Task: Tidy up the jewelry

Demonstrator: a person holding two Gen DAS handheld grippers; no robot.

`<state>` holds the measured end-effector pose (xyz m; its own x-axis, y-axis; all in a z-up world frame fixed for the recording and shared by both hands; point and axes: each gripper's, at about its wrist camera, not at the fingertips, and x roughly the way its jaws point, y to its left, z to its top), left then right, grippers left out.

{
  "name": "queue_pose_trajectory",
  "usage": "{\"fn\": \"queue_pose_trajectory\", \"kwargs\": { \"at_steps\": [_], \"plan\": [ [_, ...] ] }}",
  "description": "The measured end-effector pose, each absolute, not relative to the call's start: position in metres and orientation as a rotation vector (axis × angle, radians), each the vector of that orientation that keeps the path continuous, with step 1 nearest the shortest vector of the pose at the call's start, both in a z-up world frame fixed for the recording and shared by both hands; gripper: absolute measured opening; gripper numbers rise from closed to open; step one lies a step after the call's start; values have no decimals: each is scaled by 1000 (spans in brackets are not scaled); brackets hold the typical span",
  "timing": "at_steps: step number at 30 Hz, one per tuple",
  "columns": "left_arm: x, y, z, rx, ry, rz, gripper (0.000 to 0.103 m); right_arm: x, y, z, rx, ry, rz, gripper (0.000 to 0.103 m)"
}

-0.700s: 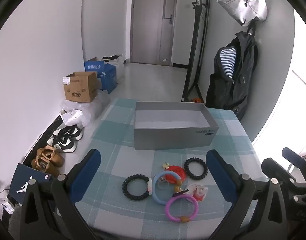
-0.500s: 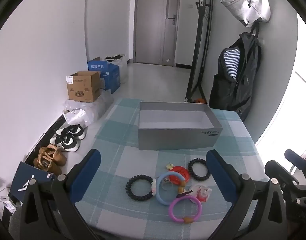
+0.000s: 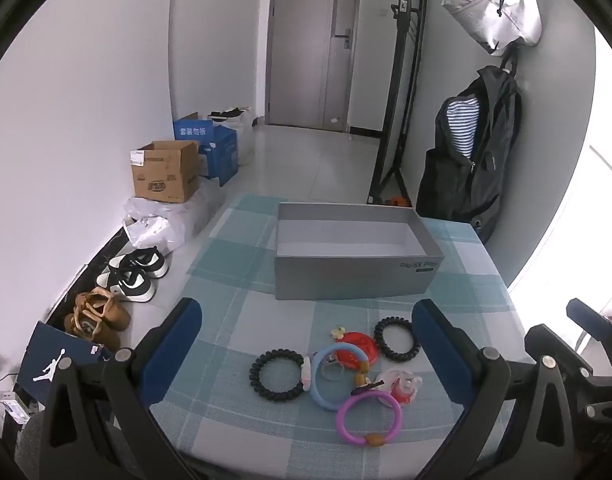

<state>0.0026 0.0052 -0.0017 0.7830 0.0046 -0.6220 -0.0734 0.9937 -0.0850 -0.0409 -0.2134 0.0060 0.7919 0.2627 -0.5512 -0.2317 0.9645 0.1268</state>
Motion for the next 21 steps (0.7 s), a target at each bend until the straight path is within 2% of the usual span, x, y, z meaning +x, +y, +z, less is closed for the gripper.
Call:
{"fn": "queue_pose_trajectory", "kwargs": {
  "at_steps": [21],
  "plan": [
    [4, 8, -2, -121, 670, 32, 102, -43, -209, 6, 33, 588, 278, 103]
  ]
}}
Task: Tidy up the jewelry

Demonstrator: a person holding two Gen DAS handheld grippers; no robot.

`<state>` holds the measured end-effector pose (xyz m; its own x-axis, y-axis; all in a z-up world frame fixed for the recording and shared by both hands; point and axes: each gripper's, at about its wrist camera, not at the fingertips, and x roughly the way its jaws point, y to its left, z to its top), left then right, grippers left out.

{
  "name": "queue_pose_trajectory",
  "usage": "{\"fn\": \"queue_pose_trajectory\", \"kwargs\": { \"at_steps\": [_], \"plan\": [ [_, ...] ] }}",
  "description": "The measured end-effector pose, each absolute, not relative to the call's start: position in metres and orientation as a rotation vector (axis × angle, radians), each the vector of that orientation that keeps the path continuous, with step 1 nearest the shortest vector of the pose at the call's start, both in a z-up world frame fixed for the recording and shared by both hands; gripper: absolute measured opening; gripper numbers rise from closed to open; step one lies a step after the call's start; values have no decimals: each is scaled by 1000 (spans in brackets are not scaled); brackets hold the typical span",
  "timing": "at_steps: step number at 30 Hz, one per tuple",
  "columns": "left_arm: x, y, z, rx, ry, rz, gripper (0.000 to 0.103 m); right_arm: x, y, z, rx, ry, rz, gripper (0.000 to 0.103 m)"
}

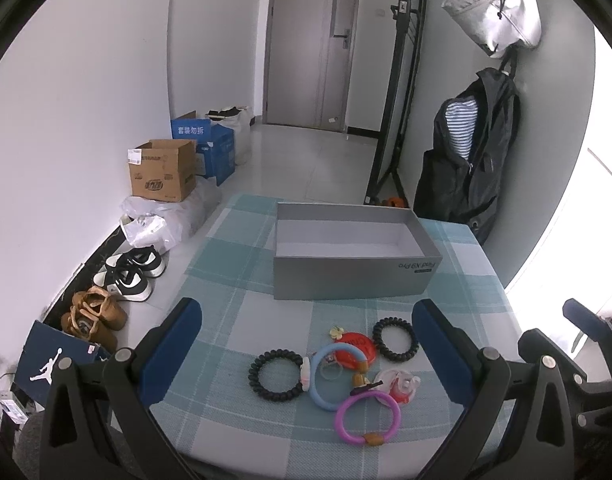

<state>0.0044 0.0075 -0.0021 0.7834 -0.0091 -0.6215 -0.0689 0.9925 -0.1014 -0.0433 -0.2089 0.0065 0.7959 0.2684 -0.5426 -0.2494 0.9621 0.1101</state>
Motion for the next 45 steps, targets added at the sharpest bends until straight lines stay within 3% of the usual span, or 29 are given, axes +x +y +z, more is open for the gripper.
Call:
{"fn": "queue_pose_trajectory", "kwargs": {
  "at_steps": [26, 45],
  "plan": [
    [5, 11, -5, -138, 685, 7, 102, -41, -193, 2, 31, 615, 349, 102],
    [21, 76, -18, -360, 836, -41, 102, -25, -145, -42, 51, 882, 597, 100]
  ]
}}
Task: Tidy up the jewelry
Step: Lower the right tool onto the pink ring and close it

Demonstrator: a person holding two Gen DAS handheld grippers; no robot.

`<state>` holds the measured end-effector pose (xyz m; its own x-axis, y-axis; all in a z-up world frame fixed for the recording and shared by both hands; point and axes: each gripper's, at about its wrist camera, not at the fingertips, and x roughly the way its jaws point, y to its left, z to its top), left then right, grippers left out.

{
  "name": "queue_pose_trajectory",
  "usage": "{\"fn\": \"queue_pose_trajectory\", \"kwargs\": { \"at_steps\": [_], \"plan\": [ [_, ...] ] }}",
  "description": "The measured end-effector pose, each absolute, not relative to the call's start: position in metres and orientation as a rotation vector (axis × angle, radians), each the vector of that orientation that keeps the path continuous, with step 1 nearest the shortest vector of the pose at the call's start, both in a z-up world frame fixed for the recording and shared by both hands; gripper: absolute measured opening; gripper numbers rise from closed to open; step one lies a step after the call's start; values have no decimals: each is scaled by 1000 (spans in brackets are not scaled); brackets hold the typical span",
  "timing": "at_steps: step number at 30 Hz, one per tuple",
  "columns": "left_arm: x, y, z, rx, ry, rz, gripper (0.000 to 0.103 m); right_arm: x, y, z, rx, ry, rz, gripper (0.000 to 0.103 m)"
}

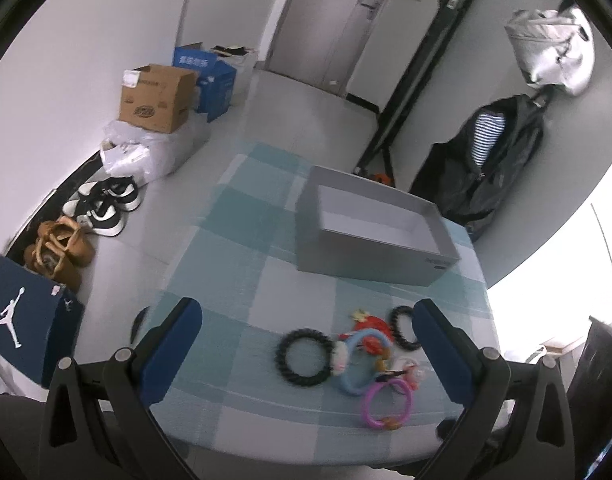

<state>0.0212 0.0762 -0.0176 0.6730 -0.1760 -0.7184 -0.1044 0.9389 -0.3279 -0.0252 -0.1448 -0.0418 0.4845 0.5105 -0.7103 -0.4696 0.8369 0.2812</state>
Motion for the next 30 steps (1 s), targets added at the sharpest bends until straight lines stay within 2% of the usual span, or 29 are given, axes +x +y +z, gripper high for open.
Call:
{"fn": "queue_pose_trajectory", "kwargs": {
  "at_steps": [6, 11, 19, 21, 30],
  "plan": [
    [26, 87, -23, -330, 869, 41, 102, -27, -115, -65, -16, 979, 594, 92],
    [28, 91, -29, -276, 898, 89, 102, -31, -94, -74, -133, 971, 531, 89],
    [30, 101, -40, -236, 963, 128, 102, -26, -88, -82, -194, 968, 467, 65],
    [30, 102, -42, -228, 979, 136, 102, -26, -89, -82, -201, 963, 460, 54],
    [25, 90, -53, -83, 1038, 91, 102, -21, -100, -78, -140, 973, 475, 50]
  ]
}}
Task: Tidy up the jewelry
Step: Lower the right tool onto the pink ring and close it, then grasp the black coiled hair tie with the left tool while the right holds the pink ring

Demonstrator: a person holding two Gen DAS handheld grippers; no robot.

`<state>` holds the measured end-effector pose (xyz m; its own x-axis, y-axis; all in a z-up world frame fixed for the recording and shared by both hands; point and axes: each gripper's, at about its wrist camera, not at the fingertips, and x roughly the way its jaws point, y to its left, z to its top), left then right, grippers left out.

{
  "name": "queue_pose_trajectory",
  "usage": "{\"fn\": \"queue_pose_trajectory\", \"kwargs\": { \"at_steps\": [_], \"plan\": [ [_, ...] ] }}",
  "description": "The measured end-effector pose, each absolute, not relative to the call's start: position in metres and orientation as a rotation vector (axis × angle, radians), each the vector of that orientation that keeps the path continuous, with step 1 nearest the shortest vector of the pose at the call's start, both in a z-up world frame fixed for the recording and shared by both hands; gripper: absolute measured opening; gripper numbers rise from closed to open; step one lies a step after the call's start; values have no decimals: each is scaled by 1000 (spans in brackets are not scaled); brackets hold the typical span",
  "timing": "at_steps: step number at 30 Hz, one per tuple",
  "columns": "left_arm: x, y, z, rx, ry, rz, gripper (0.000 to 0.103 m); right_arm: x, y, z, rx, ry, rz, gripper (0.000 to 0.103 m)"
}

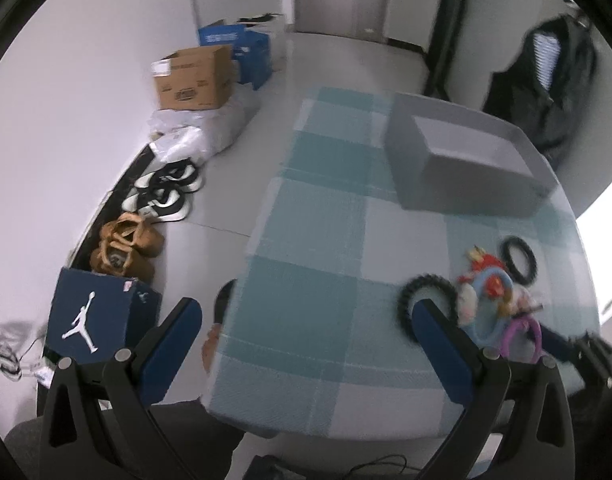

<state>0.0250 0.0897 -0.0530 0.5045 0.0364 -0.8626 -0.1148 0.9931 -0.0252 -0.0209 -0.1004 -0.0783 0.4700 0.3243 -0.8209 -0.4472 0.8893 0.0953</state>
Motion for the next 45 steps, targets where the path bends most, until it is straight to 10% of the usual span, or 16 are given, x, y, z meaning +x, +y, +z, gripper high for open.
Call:
{"fn": "queue_pose_trajectory", "kwargs": {
  "at_steps": [22, 31, 45],
  "plan": [
    [45, 36, -77, 163, 1160, -70, 101, -19, -156, -39, 81, 873, 442, 50],
    [44, 25, -70, 174, 1182, -254, 43, -19, -183, -30, 177, 850, 409, 50],
    [44, 34, -67, 117, 1214, -263, 34, -18, -189, -28, 200, 833, 415, 50]
  ]
}}
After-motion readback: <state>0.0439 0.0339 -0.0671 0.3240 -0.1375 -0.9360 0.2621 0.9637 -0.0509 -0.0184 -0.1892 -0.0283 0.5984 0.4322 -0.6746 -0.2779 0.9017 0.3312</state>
